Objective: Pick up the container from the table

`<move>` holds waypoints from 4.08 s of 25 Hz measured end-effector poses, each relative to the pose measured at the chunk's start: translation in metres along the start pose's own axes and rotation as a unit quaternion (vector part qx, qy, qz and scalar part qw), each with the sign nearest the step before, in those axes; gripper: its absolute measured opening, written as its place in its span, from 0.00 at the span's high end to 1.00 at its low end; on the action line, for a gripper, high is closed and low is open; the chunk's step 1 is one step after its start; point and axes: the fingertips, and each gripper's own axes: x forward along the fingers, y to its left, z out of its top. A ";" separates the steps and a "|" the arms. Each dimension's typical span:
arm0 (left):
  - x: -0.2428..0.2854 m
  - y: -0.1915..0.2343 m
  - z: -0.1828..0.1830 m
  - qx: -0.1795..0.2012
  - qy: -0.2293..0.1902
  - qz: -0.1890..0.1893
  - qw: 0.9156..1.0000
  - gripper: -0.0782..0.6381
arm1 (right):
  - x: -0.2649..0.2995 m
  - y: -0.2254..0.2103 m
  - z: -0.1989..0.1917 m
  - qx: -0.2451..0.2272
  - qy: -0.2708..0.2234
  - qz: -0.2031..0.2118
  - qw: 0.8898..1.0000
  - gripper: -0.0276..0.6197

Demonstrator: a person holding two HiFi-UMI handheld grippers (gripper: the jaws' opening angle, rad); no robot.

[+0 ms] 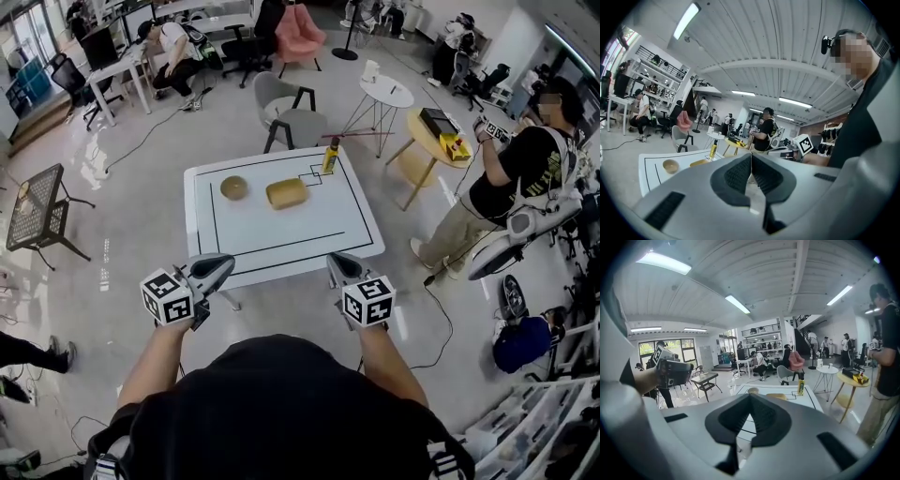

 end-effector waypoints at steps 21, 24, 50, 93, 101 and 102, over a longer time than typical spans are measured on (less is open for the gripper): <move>0.056 -0.012 0.013 -0.003 -0.016 0.034 0.999 0.88 | -0.002 -0.068 0.009 -0.017 0.005 0.025 1.000 0.95; 0.060 -0.015 0.011 -0.005 -0.012 0.037 0.999 0.88 | -0.002 -0.072 0.012 -0.017 0.005 0.030 0.999 0.95; 0.100 0.053 0.027 -0.017 -0.006 0.008 1.000 0.88 | 0.051 -0.104 0.026 -0.006 0.027 0.006 1.000 0.95; 0.117 0.217 0.066 -0.041 0.017 -0.028 0.999 0.88 | 0.208 -0.103 0.080 0.009 0.063 -0.001 0.998 0.95; 0.100 0.239 0.065 -0.050 0.009 -0.015 0.999 0.88 | 0.232 -0.087 0.089 -0.002 0.069 0.012 0.998 0.95; 0.097 0.240 0.066 -0.050 0.007 -0.014 0.999 0.88 | 0.234 -0.086 0.089 -0.004 0.071 0.013 0.997 0.95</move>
